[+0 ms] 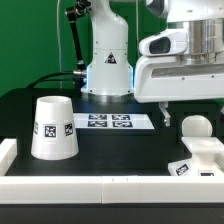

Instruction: Assemble lamp

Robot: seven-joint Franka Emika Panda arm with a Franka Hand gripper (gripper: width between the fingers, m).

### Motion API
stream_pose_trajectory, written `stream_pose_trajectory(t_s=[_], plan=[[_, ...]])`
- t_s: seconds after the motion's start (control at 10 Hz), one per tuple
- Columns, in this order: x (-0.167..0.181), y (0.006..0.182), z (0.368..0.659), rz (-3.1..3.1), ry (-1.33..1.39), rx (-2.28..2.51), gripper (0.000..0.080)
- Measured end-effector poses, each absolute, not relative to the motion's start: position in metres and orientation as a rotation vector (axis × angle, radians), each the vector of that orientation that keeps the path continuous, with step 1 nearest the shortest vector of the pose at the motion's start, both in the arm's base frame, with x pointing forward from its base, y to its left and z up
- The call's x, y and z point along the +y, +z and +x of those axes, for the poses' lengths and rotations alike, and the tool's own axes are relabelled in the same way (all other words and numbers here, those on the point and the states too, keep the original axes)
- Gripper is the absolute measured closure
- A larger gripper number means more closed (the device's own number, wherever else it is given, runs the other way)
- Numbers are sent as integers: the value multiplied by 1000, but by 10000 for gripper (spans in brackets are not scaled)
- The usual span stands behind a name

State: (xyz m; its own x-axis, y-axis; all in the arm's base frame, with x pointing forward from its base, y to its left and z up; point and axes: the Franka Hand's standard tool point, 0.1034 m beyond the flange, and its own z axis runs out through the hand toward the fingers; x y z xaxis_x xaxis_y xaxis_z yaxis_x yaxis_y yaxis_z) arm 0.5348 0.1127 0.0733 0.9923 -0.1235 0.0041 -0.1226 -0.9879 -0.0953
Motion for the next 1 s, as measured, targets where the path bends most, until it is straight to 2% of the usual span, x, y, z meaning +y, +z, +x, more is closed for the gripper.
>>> stream_pose_trajectory(t_s=[0.2,0.4,0.6,1.0], plan=[[130,77,508,-3046,13,204,100],[146,74,494,-3058,10,128,100],[159,77,494,-3101,2,-195,100],[157,76,491,-3100,45,-160,100]])
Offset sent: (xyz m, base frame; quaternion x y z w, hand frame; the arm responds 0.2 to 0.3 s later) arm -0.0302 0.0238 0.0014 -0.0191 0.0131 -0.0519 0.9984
